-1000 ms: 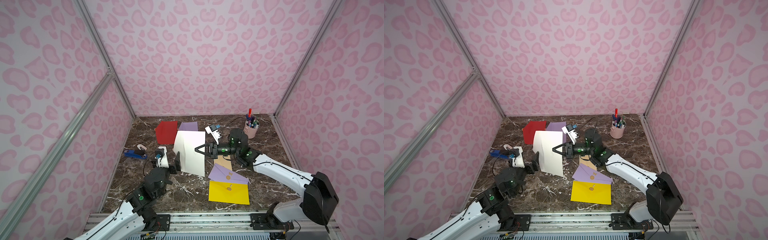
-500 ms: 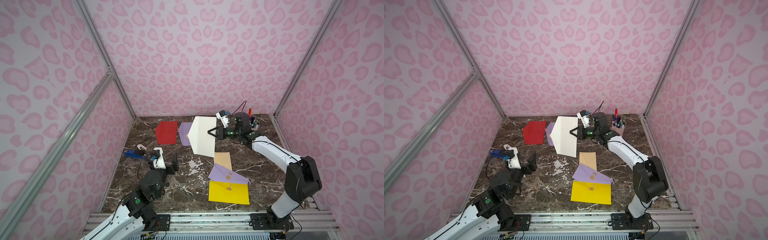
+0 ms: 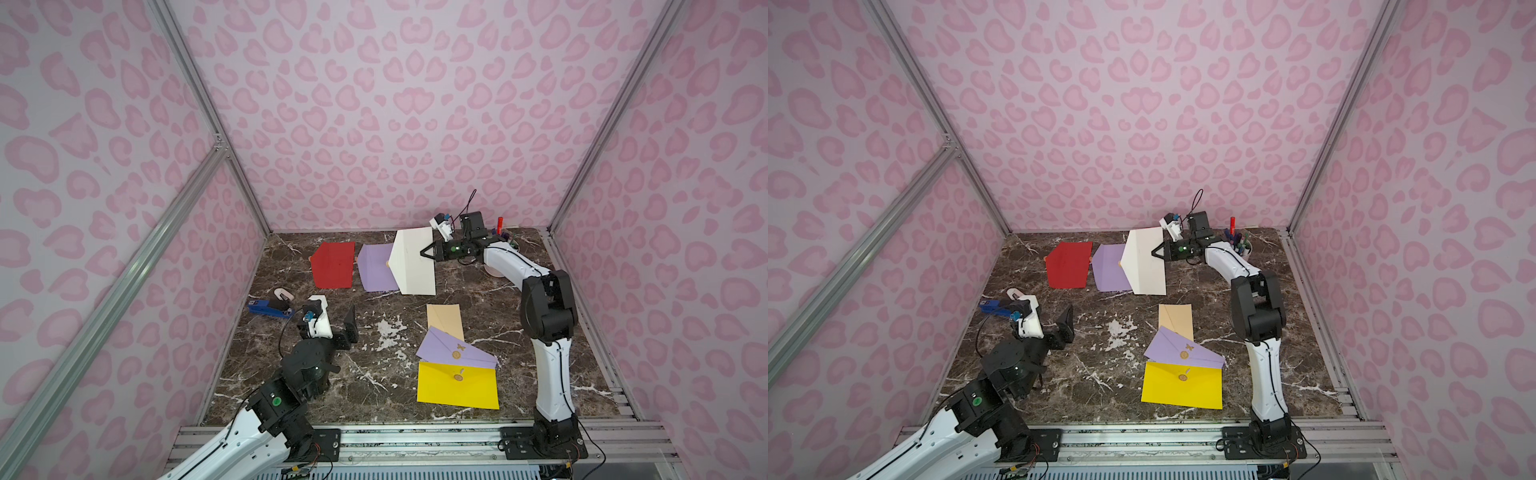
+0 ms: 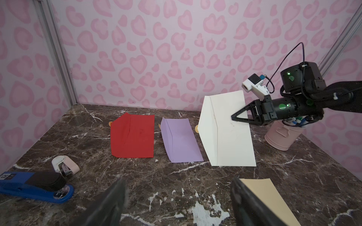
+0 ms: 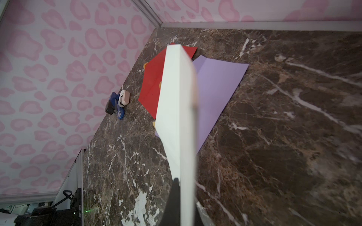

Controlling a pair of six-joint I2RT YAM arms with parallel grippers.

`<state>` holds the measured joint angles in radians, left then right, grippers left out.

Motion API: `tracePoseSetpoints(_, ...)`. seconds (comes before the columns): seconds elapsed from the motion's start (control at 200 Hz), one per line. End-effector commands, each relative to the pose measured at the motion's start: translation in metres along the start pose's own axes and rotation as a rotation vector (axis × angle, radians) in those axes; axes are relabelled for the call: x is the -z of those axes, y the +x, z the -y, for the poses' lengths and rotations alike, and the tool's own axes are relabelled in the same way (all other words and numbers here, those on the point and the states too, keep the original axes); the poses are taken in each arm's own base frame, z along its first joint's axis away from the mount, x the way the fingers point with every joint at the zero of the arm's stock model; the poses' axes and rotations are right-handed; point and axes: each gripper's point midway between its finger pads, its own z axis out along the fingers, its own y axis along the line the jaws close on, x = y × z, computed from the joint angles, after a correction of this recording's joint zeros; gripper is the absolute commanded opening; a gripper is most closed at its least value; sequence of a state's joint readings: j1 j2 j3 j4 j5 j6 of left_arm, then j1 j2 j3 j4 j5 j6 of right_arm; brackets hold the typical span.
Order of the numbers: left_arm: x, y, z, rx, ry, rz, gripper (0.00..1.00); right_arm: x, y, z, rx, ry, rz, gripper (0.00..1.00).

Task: Open the envelope
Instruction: Place the envelope at the center of the board.

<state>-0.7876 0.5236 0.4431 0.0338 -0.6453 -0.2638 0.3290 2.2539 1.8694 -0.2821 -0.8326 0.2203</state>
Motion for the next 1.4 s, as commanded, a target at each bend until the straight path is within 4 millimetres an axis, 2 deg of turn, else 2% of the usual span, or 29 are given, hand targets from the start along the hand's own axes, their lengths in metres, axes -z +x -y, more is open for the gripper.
tracePoseSetpoints(0.0, -0.003, 0.004, -0.001, -0.005, -0.015, -0.017, 0.85, -0.009, 0.004, 0.008, 0.005, -0.055, -0.045, 0.00)
tracePoseSetpoints(0.115, -0.005, 0.008, -0.001, -0.012, -0.022, -0.029, 0.85, -0.018, 0.006, 0.032, -0.036, -0.050, -0.056, 0.00)
tracePoseSetpoints(0.28, -0.004, 0.010, -0.003, -0.017, -0.031, -0.032, 0.85, -0.021, 0.010, 0.060, -0.075, -0.051, -0.046, 0.00)
tracePoseSetpoints(0.62, -0.010, 0.019, -0.002, -0.048, -0.043, -0.065, 0.85, -0.029, 0.017, 0.103, -0.136, -0.057, -0.059, 0.02)
tracePoseSetpoints(0.685, -0.010, 0.020, -0.002, -0.049, -0.043, -0.069, 0.85, -0.030, 0.017, 0.107, -0.137, -0.049, -0.059, 0.06)
tracePoseSetpoints(0.745, -0.010, 0.019, -0.001, -0.047, -0.042, -0.067, 0.85, -0.030, 0.018, 0.110, -0.137, -0.041, -0.060, 0.15)
tracePoseSetpoints(0.845, -0.009, 0.017, -0.002, -0.043, -0.040, -0.060, 0.85, -0.028, 0.018, 0.117, -0.138, -0.003, -0.059, 0.20)
tracePoseSetpoints(1.035, -0.008, 0.016, 0.000, -0.041, -0.030, -0.060, 0.85, -0.023, 0.015, 0.125, -0.157, 0.067, -0.055, 0.28)
tracePoseSetpoints(1.395, -0.008, 0.016, 0.001, -0.038, -0.018, -0.059, 0.85, -0.012, 0.010, 0.147, -0.161, 0.311, -0.053, 0.39)
